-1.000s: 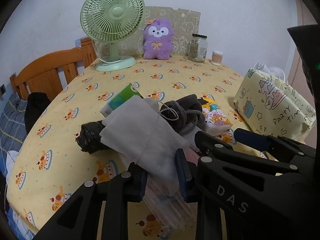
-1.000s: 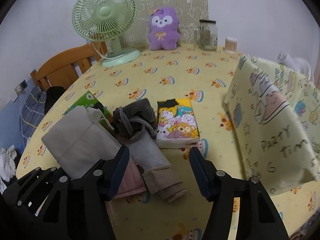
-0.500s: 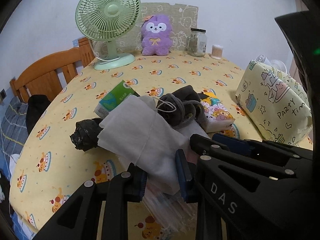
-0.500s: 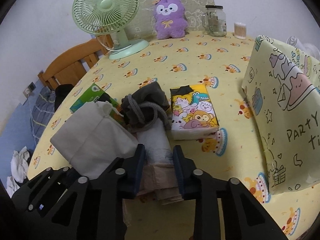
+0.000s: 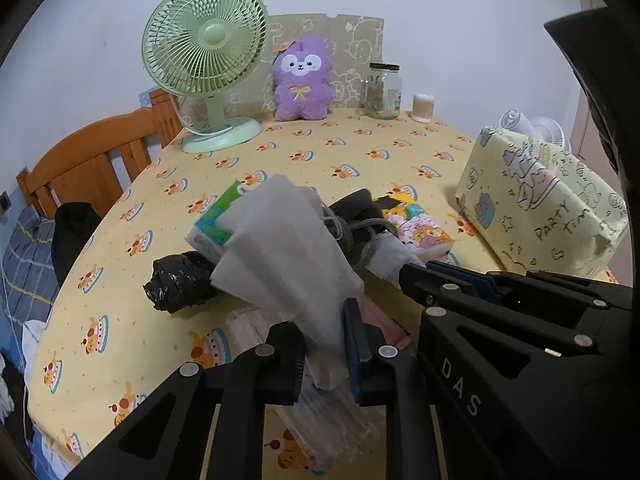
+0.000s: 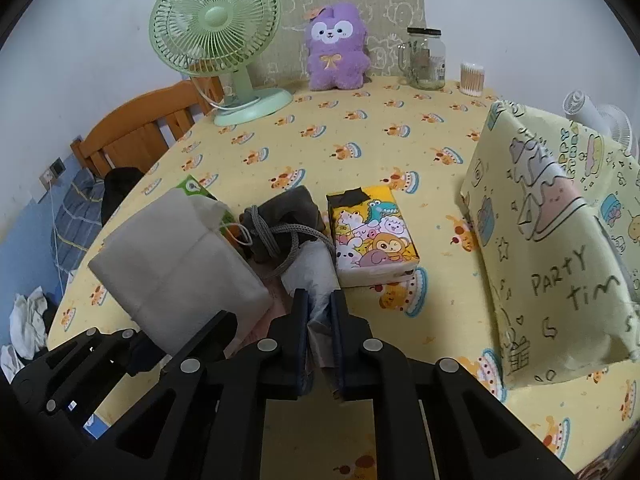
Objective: Organize soft objects
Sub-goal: 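Grasp a white cloth with the left gripper while the right gripper grasps another white cloth, then carry both white cloths over the yellow gift box with both grippers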
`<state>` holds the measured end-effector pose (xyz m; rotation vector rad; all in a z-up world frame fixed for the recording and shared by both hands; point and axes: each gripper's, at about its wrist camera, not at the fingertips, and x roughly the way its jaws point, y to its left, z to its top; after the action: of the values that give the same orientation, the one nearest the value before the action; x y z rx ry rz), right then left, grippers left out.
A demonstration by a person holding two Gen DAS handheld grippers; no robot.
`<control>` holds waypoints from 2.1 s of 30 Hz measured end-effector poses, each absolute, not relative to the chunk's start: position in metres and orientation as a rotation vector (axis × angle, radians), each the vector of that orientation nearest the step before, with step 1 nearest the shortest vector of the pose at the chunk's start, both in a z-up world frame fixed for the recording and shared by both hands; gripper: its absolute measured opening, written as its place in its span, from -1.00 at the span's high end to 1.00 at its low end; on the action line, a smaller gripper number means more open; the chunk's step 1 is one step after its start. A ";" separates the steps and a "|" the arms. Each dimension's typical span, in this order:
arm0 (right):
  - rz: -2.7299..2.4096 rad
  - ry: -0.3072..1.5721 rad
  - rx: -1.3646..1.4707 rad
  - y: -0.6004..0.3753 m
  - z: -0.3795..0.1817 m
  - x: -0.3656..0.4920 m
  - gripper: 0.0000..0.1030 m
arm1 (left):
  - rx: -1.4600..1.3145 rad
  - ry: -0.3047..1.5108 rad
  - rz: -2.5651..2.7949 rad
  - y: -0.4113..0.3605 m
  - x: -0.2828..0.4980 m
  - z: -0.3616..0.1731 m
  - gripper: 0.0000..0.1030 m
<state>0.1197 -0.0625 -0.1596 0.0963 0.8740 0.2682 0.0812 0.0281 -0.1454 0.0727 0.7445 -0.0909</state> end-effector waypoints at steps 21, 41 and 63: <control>0.243 0.765 0.085 -0.078 -0.100 0.101 0.75 | 0.069 0.642 -0.122 0.014 0.063 -0.091 0.74; 0.195 0.668 0.083 -0.102 -0.063 0.093 0.74 | 0.054 0.576 -0.163 -0.007 0.065 -0.060 0.74; 0.113 0.604 0.098 -0.168 -0.050 0.105 0.74 | 0.088 0.523 -0.250 -0.068 0.085 -0.047 0.74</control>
<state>0.1053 -0.1677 -0.0498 0.0977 0.6042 0.1126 0.0845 -0.0682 -0.0470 0.0875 0.5235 -0.2500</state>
